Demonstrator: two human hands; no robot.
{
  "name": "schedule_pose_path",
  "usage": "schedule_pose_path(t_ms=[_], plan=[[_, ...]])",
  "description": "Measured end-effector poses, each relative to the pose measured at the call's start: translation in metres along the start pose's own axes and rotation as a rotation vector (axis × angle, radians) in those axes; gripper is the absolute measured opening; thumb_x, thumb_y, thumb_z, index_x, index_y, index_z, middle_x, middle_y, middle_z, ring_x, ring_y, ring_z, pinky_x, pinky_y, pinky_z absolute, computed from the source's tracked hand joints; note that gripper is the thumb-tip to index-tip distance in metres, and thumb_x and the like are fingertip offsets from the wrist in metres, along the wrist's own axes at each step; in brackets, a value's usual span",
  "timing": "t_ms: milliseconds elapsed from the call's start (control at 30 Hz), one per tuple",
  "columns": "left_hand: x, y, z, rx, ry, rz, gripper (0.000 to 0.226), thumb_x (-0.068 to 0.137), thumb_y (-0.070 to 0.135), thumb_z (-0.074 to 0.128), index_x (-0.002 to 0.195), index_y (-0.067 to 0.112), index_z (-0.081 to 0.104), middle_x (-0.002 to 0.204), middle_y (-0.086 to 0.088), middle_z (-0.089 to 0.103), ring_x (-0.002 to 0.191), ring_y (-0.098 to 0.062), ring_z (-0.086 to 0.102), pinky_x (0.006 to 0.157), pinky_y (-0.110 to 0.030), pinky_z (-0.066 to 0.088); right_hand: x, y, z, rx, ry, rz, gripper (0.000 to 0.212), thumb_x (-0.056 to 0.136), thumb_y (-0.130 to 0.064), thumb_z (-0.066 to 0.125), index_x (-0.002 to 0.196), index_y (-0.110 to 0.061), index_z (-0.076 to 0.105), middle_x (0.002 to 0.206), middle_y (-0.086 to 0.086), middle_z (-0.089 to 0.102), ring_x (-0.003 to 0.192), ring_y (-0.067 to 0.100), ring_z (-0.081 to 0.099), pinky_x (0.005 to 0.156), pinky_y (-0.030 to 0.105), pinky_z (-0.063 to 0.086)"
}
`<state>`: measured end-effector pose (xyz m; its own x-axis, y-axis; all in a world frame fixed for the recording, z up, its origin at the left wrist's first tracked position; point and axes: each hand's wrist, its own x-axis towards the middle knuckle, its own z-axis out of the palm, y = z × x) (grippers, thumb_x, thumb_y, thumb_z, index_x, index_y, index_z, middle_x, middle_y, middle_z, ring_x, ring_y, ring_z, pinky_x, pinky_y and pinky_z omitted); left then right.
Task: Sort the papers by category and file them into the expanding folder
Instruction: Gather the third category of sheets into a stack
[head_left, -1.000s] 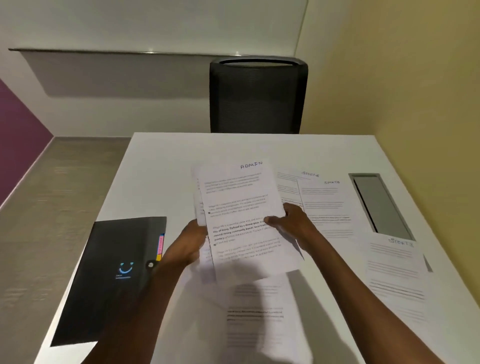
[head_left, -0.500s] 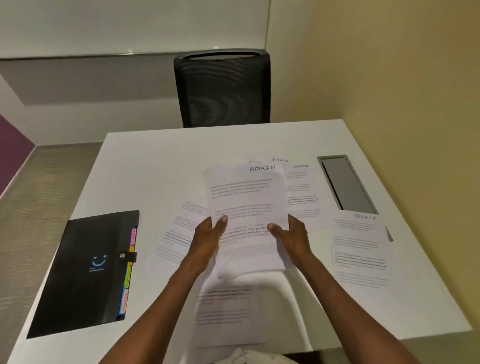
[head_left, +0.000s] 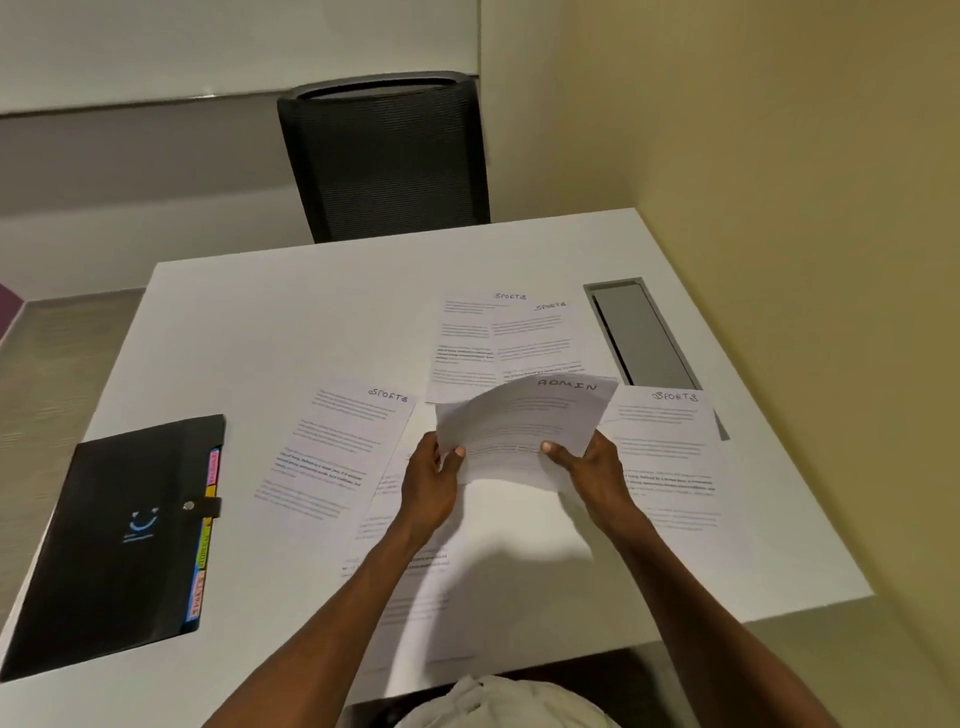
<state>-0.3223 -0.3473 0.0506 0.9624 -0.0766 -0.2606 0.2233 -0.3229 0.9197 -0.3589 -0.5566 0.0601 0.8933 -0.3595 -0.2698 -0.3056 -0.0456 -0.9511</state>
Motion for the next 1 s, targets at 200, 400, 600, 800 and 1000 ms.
schedule_pose_path(t_ms=[200,400,600,800,1000], plan=[[-0.004,0.013,0.015,0.041,0.052,-0.014,0.03,0.103,0.025,0.049,0.13,0.014,0.053,0.114,0.001,0.064,0.1,-0.018,0.06,0.076,-0.027,0.047,0.001,-0.005,-0.004,-0.007,-0.023,-0.009,0.031,0.089,-0.015,0.068,0.118,-0.023,0.062,0.102,-0.012,0.069,0.093,0.007,0.066,0.064,0.009,0.05],[-0.002,0.008,0.008,0.026,-0.003,-0.03,0.028,0.099,0.026,0.057,0.123,0.013,0.061,0.109,-0.002,0.07,0.093,-0.014,0.066,0.063,-0.012,0.049,-0.005,0.008,-0.003,-0.018,-0.042,0.037,0.03,0.09,-0.014,0.067,0.117,-0.023,0.059,0.1,-0.012,0.066,0.086,-0.003,0.062,0.06,0.006,0.046],[0.013,0.027,-0.005,-0.025,-0.128,-0.088,0.02,0.099,0.022,0.057,0.117,0.017,0.064,0.105,-0.005,0.073,0.098,-0.028,0.069,0.09,-0.045,0.055,0.014,-0.005,-0.011,0.015,-0.061,0.068,0.036,0.083,-0.008,0.074,0.116,-0.019,0.066,0.105,-0.006,0.072,0.095,0.013,0.068,0.086,0.031,0.055],[0.01,0.033,-0.006,-0.031,-0.075,-0.064,0.031,0.095,0.015,0.062,0.126,0.011,0.062,0.112,-0.002,0.071,0.098,-0.02,0.067,0.076,-0.025,0.055,0.014,-0.017,-0.01,0.043,-0.054,0.081,0.031,0.083,-0.001,0.072,0.107,-0.019,0.067,0.094,-0.007,0.071,0.085,0.009,0.067,0.071,0.019,0.054],[0.0,0.041,0.006,-0.085,0.076,0.052,0.032,0.089,0.021,0.072,0.12,0.019,0.063,0.107,0.009,0.07,0.094,-0.006,0.066,0.073,-0.018,0.052,0.009,-0.024,-0.018,0.06,0.025,-0.031,0.033,0.082,-0.009,0.075,0.113,-0.017,0.067,0.1,-0.005,0.072,0.091,0.008,0.068,0.068,0.014,0.051]])
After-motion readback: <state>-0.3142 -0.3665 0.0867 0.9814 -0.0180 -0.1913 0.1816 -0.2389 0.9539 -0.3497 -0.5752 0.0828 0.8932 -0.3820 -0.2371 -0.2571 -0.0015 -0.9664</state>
